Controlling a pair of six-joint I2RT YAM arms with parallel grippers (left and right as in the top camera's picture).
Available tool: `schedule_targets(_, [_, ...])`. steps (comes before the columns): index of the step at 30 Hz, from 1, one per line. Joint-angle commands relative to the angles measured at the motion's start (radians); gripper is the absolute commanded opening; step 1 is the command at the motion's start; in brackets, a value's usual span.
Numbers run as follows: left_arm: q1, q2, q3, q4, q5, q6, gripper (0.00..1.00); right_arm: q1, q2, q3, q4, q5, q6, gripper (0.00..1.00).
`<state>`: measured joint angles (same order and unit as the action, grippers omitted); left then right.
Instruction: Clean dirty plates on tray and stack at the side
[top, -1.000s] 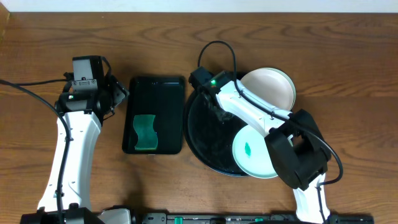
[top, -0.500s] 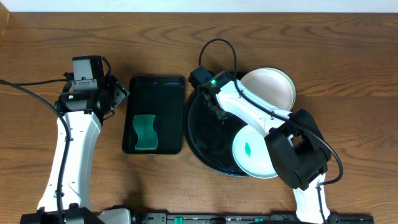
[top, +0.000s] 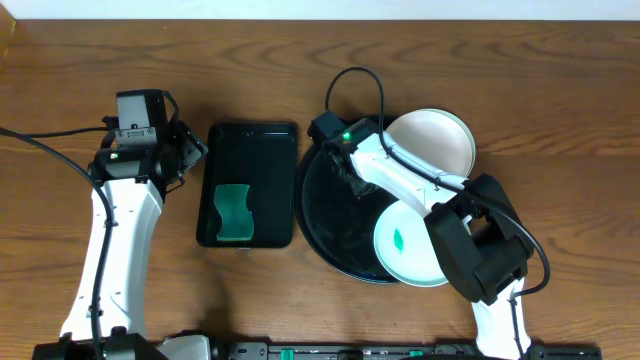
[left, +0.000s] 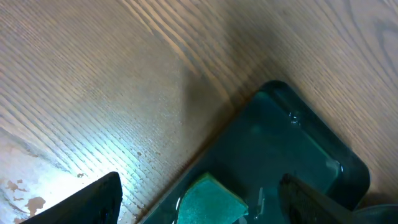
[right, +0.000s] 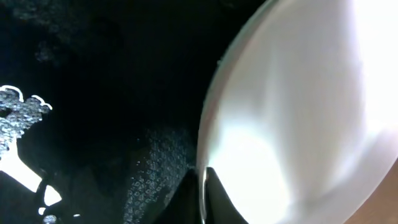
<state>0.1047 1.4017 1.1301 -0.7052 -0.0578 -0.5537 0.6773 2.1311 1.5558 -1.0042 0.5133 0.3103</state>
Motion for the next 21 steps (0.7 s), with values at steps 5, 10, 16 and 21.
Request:
schedule_targets(5, [0.003,-0.004,0.006,-0.001,-0.003,-0.009,0.81,-0.008,-0.013,-0.005,-0.018,0.039,0.011,0.01])
schedule_targets(10, [0.003,-0.004,0.006,-0.001,-0.003,-0.009,0.8,-0.008,-0.078,-0.004,-0.055,0.106,0.011,0.01])
schedule_targets(16, [0.003,-0.004,0.006,-0.001,-0.002,-0.009,0.8,-0.008,-0.226,-0.004,-0.066,0.138,-0.007,0.01])
schedule_targets(21, [0.003,-0.004,0.006,0.0,-0.003,-0.009,0.81,-0.013,-0.36,-0.004,-0.078,0.142,-0.02,0.01])
